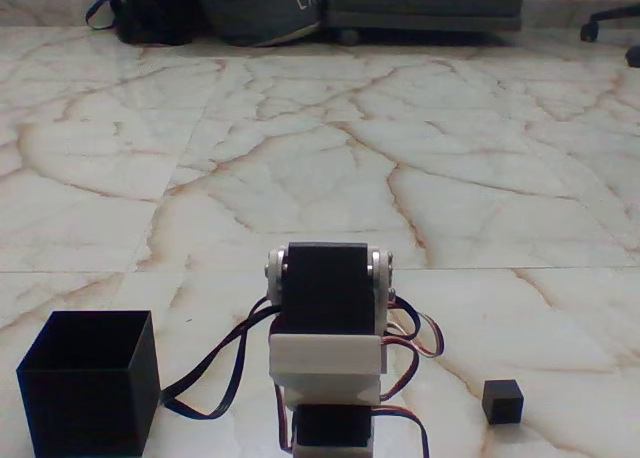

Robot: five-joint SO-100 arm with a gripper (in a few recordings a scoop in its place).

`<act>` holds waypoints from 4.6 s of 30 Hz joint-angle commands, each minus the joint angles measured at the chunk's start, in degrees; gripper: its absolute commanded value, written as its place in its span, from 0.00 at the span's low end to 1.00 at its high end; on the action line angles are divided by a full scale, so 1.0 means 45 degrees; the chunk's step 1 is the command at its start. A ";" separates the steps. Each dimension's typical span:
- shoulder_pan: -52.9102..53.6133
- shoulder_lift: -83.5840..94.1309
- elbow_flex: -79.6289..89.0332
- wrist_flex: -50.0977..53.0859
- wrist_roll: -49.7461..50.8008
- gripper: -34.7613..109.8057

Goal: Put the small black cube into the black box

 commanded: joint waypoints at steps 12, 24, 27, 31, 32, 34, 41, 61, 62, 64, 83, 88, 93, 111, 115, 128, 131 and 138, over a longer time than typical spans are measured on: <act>0.1602 -0.4082 -0.6777 0.1895 -0.2695 0.29; 0.5625 -0.8008 -0.9727 -0.0156 -0.4824 0.30; 0.6445 -0.9043 -1.0762 -0.0137 -0.5684 0.30; 0.6973 -1.0762 -1.3223 -0.0039 -0.6367 0.30; 0.6973 -1.1035 -1.4238 0.0684 -0.6367 0.30; 0.6934 -1.1875 -1.6523 0.2754 -0.6484 0.30; 0.7656 -1.5488 -2.0742 0.5664 -0.6289 0.30; 0.7988 -2.0352 -2.3438 0.3730 -0.6309 0.25; 0.7891 -2.0332 -2.3438 0.3809 -0.6328 0.25; 0.7559 -1.9824 -2.3320 0.4121 -0.6172 0.25; 0.0078 -1.2813 -2.0059 0.6074 -0.0879 0.25; -0.2461 -1.1641 -1.9668 0.6172 0.1055 0.25; -0.4902 -1.1172 -1.9629 0.6191 0.2676 0.25; -1.1367 -1.2246 -1.9062 0.3281 0.6836 0.25; -1.1016 -1.2656 -1.8516 0.2324 0.6680 0.25; -0.7969 -0.8105 -1.4609 0.2070 0.5039 0.29; -0.5996 -0.6562 -1.3105 0.2363 0.3691 0.29; -0.1699 -0.4668 -0.9902 0.2773 0.0293 0.29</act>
